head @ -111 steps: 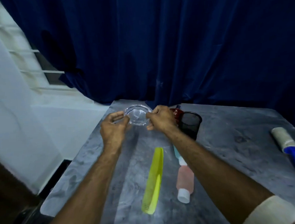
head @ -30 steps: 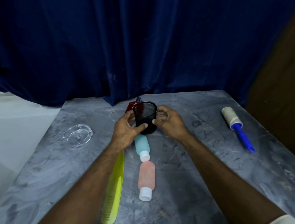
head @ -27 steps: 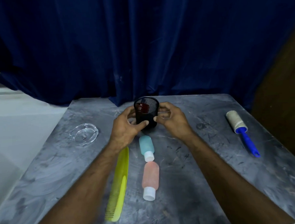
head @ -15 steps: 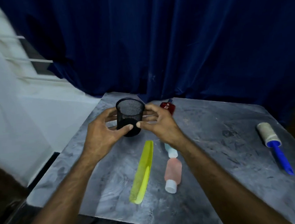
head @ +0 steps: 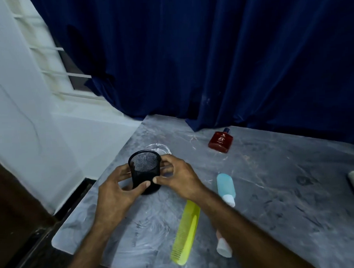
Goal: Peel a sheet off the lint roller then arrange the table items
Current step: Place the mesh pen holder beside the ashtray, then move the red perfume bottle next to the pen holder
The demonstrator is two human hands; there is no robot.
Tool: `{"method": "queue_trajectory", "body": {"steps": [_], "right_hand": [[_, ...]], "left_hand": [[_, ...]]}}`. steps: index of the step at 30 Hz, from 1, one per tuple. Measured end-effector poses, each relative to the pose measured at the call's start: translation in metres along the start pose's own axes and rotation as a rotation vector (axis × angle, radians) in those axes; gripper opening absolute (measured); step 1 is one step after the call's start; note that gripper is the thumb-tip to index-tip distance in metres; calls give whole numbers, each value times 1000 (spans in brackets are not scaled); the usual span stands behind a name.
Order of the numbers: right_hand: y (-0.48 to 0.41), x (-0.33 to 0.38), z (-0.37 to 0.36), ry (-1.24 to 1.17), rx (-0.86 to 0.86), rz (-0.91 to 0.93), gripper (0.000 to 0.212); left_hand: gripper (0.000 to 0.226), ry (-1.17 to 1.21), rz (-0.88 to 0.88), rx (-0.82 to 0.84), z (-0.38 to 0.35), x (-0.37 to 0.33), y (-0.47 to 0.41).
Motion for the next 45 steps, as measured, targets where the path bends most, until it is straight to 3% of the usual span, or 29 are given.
{"method": "queue_trajectory", "body": {"steps": [5,22,29,32,35,37,40,45], "right_hand": [[-6,-8,-5,-5,-6,9,56],[-3,-19,-12,-50,9,4,58],[5,-18,2,-35,71,-29,68],[14,-22,37,-59,-39,-24,56],[18,-29,92,-112,-205,-47,34],[17,-35,130,-130,-348,-82,27],[13,-46,174,-98,-519,-176,21],[2,-69,208,70,-633,-288,12]], "left_hand": [[79,64,32,-15,-3,-1,6],[69,90,54,-47,-9,-12,21],[106,8,40,16,0,-13,27],[95,26,-86,-41,15,-30,21],[63,104,-161,-26,3,-78,10],[43,150,-240,45,-28,-115,0],[36,156,-320,237,-88,-154,-28],[30,-95,-183,460,-183,-159,-105]]}}
Point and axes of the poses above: each hand's wrist, its own y-axis away from the middle knuckle, its own z-axis out of the back of the hand, x = y × z, the point moved 1 cm from there along -y, towards the middle knuckle, and after that the axes turned 8 degrees about x, right-handed, at the moved point
